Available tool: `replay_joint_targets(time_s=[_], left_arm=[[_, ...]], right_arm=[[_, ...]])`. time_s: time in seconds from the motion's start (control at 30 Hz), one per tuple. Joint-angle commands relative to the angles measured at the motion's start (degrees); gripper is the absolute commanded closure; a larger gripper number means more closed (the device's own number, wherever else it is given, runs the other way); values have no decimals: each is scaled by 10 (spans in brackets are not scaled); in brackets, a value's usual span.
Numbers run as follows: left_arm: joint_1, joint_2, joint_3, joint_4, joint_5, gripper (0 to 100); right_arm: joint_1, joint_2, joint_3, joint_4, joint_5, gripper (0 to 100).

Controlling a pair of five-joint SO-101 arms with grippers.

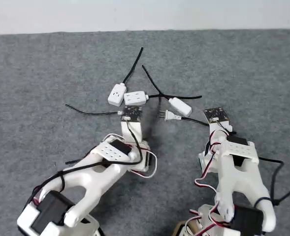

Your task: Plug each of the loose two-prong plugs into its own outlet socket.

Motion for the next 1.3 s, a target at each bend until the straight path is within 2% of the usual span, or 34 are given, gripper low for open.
replay_joint_targets(time_s=[0.0,0.13,0.3,0.47,0.63,0.7,0.77,0.87,0.97,1.07,1.27], left_arm=[[45,-40,-22,4,-5,968],[87,-80,-27,4,8,988],[126,-125,-44,-15,117,988],[129,-98,-47,-89,195,988],[138,19,-68,-97,200,985],[136,62,-84,-97,161,980],[136,95,-107,-87,105,934],[137,102,-133,-27,123,800],[123,99,-133,-12,139,660],[87,98,-136,-3,148,562],[53,31,-145,44,155,541]], right_arm=[[-7,-3,-14,-2,7,732],[-7,-3,-14,-2,5,732],[-8,-3,-14,-2,4,732],[-6,-2,-14,-2,4,732],[-6,-1,-14,-2,4,732],[-7,-1,-14,-2,4,732],[-7,-1,-14,-2,4,732],[-7,0,-14,-2,4,732],[-8,0,-14,-2,5,732],[-8,0,-14,-2,7,732],[-9,0,-14,-2,7,732]])
